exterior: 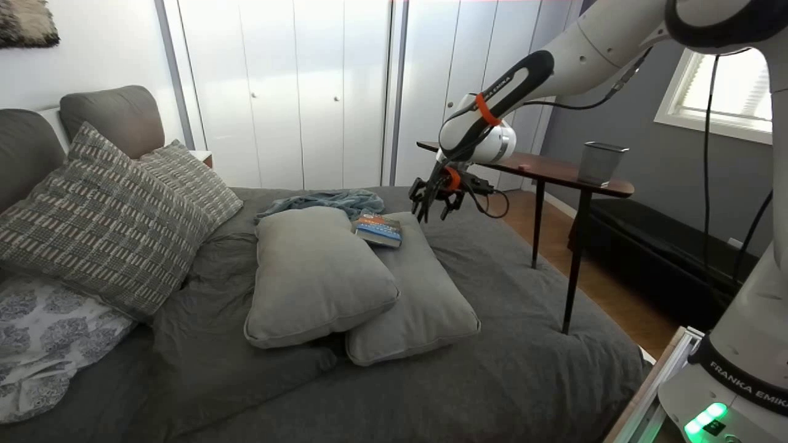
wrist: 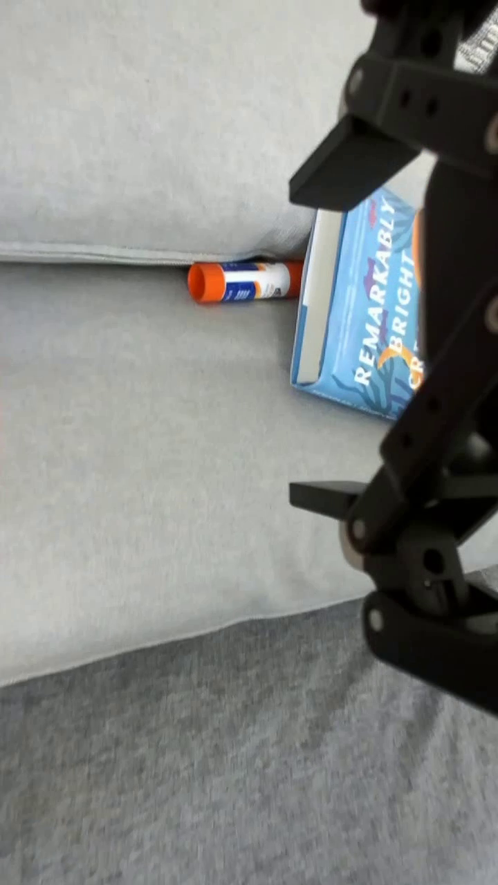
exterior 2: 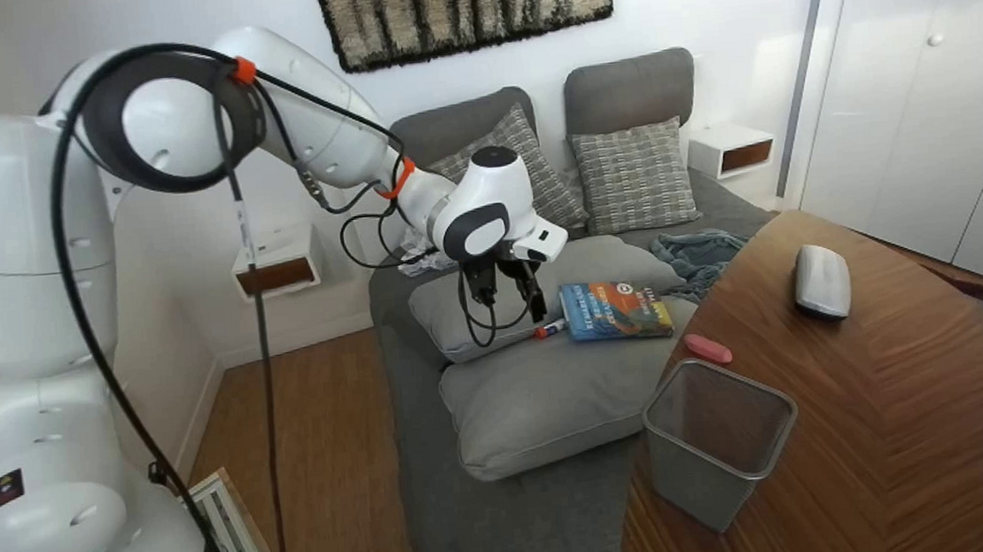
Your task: Pick up the glue stick from the gray pillow and put it on the bed
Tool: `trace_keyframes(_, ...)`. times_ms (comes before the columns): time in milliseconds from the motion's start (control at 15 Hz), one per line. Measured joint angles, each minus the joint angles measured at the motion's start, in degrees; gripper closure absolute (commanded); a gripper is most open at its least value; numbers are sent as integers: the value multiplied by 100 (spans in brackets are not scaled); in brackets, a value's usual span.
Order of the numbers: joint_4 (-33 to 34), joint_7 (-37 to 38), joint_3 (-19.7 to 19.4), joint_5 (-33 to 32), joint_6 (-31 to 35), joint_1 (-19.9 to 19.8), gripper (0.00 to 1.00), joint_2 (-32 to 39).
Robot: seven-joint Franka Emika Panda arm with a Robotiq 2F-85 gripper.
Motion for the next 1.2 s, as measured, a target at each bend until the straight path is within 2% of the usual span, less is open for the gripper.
trace_keyframes(267,1006,30,94,180,-246,10,0,920)
trace_keyframes(800,1227,46,64,187,-210,34,0,1125)
trace_keyframes(1200,1857,61,105,273,409,53,0,2084)
